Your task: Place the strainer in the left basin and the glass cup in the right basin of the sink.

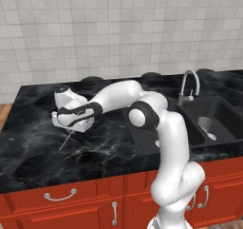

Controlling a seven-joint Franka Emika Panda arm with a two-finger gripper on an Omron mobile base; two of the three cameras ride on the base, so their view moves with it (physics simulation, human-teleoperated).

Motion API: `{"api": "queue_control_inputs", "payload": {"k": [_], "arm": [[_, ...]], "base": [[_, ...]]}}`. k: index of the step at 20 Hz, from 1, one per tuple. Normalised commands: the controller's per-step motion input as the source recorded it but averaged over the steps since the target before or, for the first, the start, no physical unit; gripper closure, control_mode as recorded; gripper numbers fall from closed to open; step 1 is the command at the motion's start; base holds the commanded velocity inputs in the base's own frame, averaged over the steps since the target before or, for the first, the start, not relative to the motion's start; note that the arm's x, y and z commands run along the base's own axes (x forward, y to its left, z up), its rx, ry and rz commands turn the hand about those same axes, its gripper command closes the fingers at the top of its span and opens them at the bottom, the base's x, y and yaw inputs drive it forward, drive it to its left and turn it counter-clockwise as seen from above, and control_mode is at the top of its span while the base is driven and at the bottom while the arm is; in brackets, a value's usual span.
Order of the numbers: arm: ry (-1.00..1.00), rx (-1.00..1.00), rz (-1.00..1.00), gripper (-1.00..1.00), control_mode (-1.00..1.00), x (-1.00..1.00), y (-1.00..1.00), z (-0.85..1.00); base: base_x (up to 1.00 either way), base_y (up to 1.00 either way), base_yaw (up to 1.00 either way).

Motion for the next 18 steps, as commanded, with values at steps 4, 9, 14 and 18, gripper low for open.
{"api": "queue_control_inputs", "payload": {"k": [4,9,14,18], "arm": [[-0.04,-0.01,-0.05,1.0,-1.0,-0.27,-0.39,0.18],[-0.07,0.0,-0.05,1.0,-1.0,-0.26,-0.46,0.31],[-0.06,0.0,-0.06,1.0,-1.0,-0.21,-0.49,0.23],[-0.02,0.0,-0.07,1.0,-1.0,-0.14,-0.52,0.09]], "base": [[0.0,0.0,0.0],[0.0,0.0,0.0],[0.0,0.0,0.0],[0.0,0.0,0.0]]}}
